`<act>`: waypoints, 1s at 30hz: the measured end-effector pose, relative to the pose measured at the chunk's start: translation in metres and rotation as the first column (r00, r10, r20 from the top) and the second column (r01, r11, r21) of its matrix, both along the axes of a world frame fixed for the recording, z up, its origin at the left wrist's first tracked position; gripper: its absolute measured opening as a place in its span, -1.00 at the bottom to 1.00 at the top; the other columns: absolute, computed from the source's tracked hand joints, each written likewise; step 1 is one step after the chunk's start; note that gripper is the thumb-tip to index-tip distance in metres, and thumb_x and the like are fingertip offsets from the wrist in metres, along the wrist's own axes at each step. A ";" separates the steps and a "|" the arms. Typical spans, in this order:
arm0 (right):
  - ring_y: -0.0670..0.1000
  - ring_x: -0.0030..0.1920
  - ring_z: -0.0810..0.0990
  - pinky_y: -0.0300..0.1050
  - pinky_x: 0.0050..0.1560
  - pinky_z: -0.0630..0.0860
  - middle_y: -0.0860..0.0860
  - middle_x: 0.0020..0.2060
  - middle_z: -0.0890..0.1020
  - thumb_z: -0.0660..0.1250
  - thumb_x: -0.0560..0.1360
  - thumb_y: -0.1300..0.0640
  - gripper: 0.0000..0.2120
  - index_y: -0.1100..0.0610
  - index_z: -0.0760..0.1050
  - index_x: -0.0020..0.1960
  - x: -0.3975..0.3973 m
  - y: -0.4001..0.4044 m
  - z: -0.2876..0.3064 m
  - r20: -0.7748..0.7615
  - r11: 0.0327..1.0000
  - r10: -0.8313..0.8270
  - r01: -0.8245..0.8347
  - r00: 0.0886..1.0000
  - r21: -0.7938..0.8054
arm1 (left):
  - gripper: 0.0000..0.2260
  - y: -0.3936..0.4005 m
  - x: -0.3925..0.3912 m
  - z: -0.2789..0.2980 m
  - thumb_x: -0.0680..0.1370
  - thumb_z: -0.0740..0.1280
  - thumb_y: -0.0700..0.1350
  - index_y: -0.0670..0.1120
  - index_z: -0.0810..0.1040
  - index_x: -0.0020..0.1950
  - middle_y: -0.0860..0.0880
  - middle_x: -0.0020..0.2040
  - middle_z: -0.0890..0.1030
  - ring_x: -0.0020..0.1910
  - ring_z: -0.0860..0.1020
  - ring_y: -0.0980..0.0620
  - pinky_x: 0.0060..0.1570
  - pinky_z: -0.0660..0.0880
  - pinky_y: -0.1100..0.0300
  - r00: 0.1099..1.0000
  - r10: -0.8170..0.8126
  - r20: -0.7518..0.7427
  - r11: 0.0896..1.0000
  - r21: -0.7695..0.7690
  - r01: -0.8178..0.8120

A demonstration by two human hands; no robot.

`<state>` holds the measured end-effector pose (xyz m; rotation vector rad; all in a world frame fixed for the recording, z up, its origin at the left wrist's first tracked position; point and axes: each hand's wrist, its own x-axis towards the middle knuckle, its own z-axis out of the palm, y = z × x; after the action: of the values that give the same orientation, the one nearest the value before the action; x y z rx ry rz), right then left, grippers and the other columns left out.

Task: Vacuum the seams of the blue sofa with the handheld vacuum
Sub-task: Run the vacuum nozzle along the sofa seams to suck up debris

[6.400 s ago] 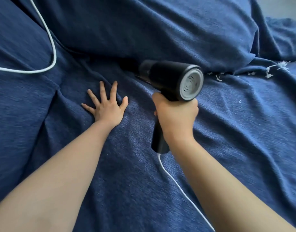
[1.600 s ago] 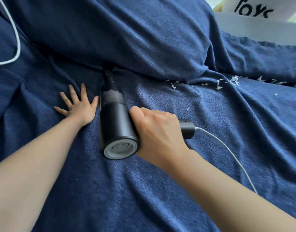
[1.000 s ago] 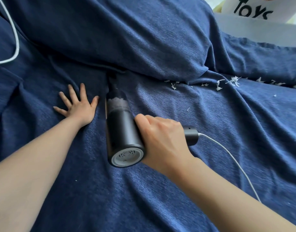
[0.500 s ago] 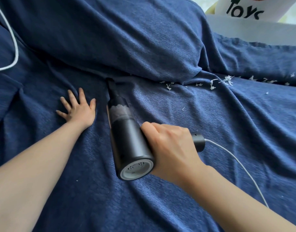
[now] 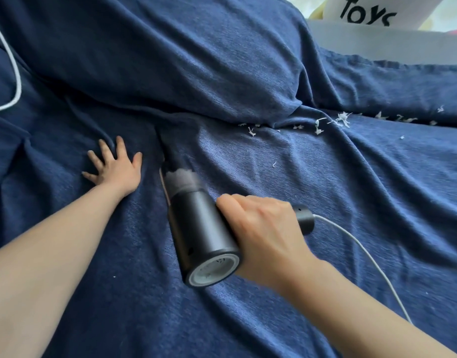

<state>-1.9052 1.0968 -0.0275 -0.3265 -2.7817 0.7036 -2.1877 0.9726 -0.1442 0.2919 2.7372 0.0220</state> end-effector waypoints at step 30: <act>0.18 -0.54 0.53 -0.15 -0.38 0.18 0.00 -0.46 0.56 0.47 0.15 -0.03 -0.65 0.10 0.40 -0.23 -0.018 0.037 -0.013 0.020 0.981 -0.142 0.139 0.990 0.134 | -0.51 0.057 0.008 -0.011 0.63 0.03 0.17 0.20 0.04 0.56 0.06 0.60 -0.10 0.56 -0.18 -0.14 0.41 -0.19 -0.36 0.941 -0.326 -0.094 0.929 0.152 0.337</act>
<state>-1.9233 1.1338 -0.0407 -0.5046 -2.7822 0.4821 -2.1795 1.0297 -0.1548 0.8139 2.7176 0.1519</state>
